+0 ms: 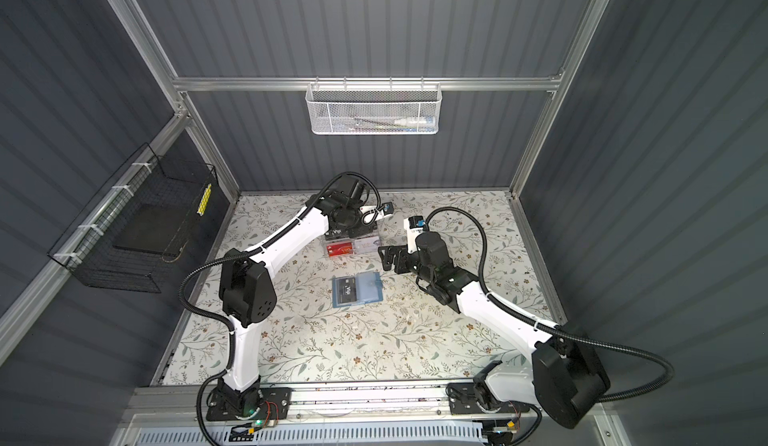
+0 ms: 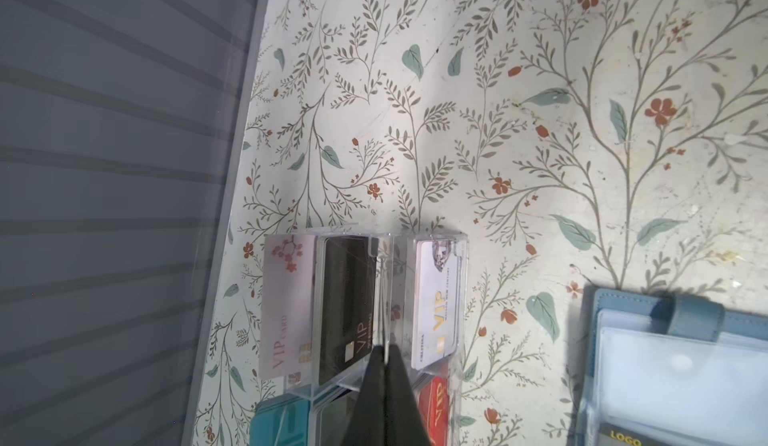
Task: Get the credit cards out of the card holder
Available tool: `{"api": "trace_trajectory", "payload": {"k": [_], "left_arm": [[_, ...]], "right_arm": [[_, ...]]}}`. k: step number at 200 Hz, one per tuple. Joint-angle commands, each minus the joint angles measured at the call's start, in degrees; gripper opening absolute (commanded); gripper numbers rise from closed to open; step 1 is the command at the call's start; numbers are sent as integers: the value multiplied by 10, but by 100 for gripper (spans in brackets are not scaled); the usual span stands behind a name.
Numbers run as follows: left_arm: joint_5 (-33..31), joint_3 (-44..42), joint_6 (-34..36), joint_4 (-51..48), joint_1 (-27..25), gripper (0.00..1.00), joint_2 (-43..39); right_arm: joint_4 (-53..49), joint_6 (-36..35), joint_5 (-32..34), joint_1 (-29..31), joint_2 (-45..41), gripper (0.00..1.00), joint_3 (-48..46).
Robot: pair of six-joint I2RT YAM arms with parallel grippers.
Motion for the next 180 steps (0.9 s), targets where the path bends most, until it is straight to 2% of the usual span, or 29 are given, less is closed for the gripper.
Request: {"api": "trace_trajectory", "payload": {"k": [1,84,180], "left_arm": [[8,25,35,-16,2,0,11],[-4,101,61,-34,2,0,75],[-24,126,70,-27,5,0,104]], "right_arm": [[19,-7,-8,-2,15,99,-13],[40,1,-8,-3,-5,99,-44],[40,14,-27,-3,22,99,-35]]}}
